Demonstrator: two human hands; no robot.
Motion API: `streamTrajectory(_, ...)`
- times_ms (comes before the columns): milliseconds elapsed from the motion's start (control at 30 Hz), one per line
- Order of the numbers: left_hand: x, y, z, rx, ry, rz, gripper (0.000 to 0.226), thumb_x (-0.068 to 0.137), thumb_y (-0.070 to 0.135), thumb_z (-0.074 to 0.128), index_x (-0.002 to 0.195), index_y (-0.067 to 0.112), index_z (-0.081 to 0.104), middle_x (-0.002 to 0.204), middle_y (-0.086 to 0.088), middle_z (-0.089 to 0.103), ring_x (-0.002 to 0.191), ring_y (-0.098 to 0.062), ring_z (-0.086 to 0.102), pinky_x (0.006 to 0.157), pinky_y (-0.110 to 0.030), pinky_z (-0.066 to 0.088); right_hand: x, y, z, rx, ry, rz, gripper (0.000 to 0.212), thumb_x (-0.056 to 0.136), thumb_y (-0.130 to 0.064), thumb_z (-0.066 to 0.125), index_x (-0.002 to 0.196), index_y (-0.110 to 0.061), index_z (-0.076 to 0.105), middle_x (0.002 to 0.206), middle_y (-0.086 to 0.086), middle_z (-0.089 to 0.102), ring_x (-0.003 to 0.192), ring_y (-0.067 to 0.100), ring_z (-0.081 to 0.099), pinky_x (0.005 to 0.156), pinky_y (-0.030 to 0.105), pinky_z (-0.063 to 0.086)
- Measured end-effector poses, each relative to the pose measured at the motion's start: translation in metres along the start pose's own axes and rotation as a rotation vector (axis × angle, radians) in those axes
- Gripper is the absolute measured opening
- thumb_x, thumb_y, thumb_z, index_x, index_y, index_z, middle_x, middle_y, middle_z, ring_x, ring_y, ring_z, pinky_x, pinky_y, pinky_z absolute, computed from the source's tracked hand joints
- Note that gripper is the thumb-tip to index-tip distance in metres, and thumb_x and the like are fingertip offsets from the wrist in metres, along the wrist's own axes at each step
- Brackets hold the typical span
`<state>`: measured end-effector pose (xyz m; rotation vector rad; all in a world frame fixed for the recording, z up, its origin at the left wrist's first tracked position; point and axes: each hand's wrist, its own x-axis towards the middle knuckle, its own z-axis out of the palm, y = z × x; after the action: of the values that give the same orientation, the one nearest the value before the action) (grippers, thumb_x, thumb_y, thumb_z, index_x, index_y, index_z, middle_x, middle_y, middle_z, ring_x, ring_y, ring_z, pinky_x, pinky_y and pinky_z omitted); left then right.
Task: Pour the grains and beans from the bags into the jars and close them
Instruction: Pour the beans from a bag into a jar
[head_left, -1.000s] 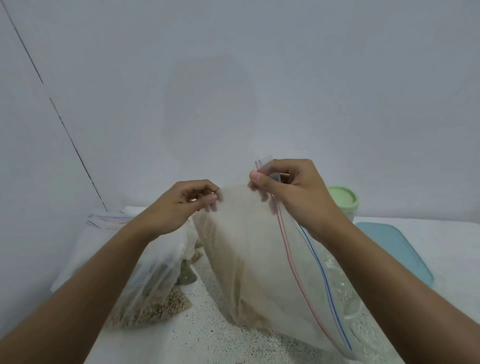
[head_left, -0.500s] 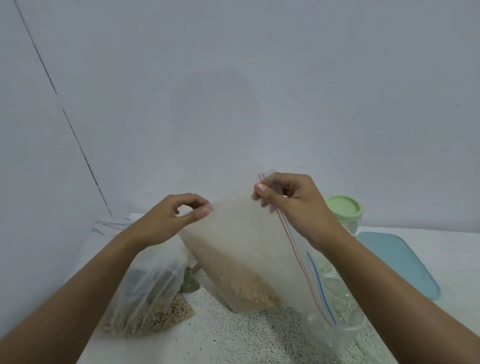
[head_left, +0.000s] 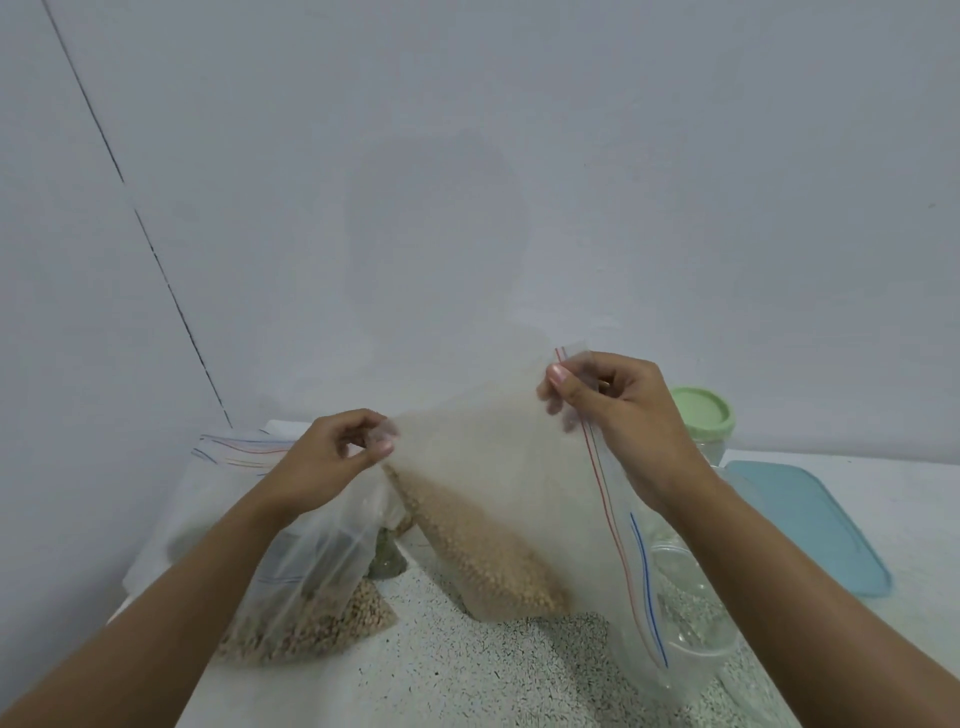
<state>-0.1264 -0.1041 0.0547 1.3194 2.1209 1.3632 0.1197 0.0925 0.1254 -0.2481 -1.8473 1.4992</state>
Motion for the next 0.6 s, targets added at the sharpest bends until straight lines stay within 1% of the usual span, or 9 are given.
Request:
streamTrajectory(67,-0.003,-0.001,0.003,0.052,-0.089,0.005,0.014,0.097,0.019,0.069,0.109,0.023,0.073,0.100,0.007,0.071,0.075,0.004,0.056,0.071,-0.018,0.043,-0.001,0.002,0.000,-0.001,0.012,0.018,0.019,0.097,-0.011,0.064,0.082,-0.002,0.072,0.078,0.004,0.070,0.068,0.013,0.059,0.060,0.024,0.047)
streamTrajectory(133,-0.001,-0.004,0.001,0.089,-0.077,0.006,0.013,0.097,0.014,0.069,0.107,0.021,0.074,0.094,0.012,0.070,0.071,0.004,0.055,0.069,-0.020,0.042,-0.001,0.004,-0.001,-0.009,0.012,0.026,0.019,0.097,-0.012,0.064,0.083,-0.002,0.072,0.078,0.004,0.071,0.068,0.014,0.060,0.060,0.024,0.047)
streamTrajectory(233,0.002,-0.010,0.002,-0.084,0.056,-0.098,0.009,0.093,0.009,0.072,0.100,0.015,0.074,0.084,0.011,0.070,0.081,-0.003,0.065,0.082,-0.023,0.049,-0.003,0.003,-0.004,-0.021,0.011,0.026,0.018,0.097,-0.013,0.064,0.085,-0.003,0.073,0.079,0.004,0.071,0.069,0.014,0.060,0.060,0.025,0.047)
streamTrajectory(267,0.003,-0.013,0.005,-0.143,0.085,-0.142,0.008,0.093,0.008,0.072,0.099,0.013,0.074,0.084,0.008,0.071,0.083,-0.007,0.067,0.084,-0.023,0.050,-0.004,0.003,-0.005,-0.028,0.014,0.025,0.018,0.097,-0.014,0.065,0.085,-0.002,0.073,0.078,0.004,0.072,0.068,0.013,0.060,0.059,0.025,0.047)
streamTrajectory(367,0.004,-0.017,0.016,-0.270,0.156,-0.213,0.006,0.093,0.006,0.071,0.096,0.008,0.076,0.083,-0.001,0.074,0.084,-0.015,0.066,0.080,-0.024,0.052,-0.006,0.001,-0.006,-0.041,0.019,0.014,0.019,0.096,-0.014,0.066,0.085,-0.001,0.074,0.077,0.008,0.072,0.066,0.013,0.059,0.057,0.026,0.046)
streamTrajectory(433,0.005,-0.016,0.020,-0.346,0.168,-0.226,0.008,0.095,0.006,0.067,0.093,0.006,0.075,0.079,0.001,0.072,0.083,-0.015,0.063,0.080,-0.026,0.053,-0.007,-0.001,-0.007,-0.043,0.020,0.008,0.019,0.096,-0.014,0.067,0.085,-0.001,0.075,0.078,0.012,0.072,0.066,0.015,0.060,0.057,0.027,0.046)
streamTrajectory(500,0.006,-0.011,0.022,-0.446,0.163,-0.225,0.012,0.098,0.005,0.062,0.091,0.005,0.071,0.078,0.001,0.068,0.082,-0.016,0.061,0.081,-0.026,0.055,-0.007,-0.004,-0.008,-0.029,0.030,0.007,0.019,0.096,-0.015,0.067,0.085,-0.001,0.075,0.078,0.013,0.072,0.067,0.017,0.060,0.057,0.029,0.045)
streamTrajectory(567,0.007,-0.002,0.023,-0.553,0.165,-0.210,0.014,0.101,0.006,0.056,0.091,0.005,0.067,0.081,0.001,0.070,0.082,-0.016,0.064,0.085,-0.027,0.057,-0.007,-0.007,-0.010,0.000,0.045,0.003,0.020,0.096,-0.014,0.066,0.084,0.000,0.074,0.076,0.010,0.071,0.067,0.018,0.059,0.056,0.029,0.044)
streamTrajectory(600,0.008,0.004,0.024,-0.603,0.159,-0.201,0.014,0.102,0.008,0.054,0.093,0.006,0.066,0.086,-0.001,0.072,0.084,-0.017,0.067,0.088,-0.029,0.058,-0.007,-0.009,-0.011,0.012,0.050,-0.002,0.020,0.096,-0.014,0.066,0.084,0.000,0.074,0.076,0.009,0.071,0.067,0.019,0.059,0.056,0.029,0.044)
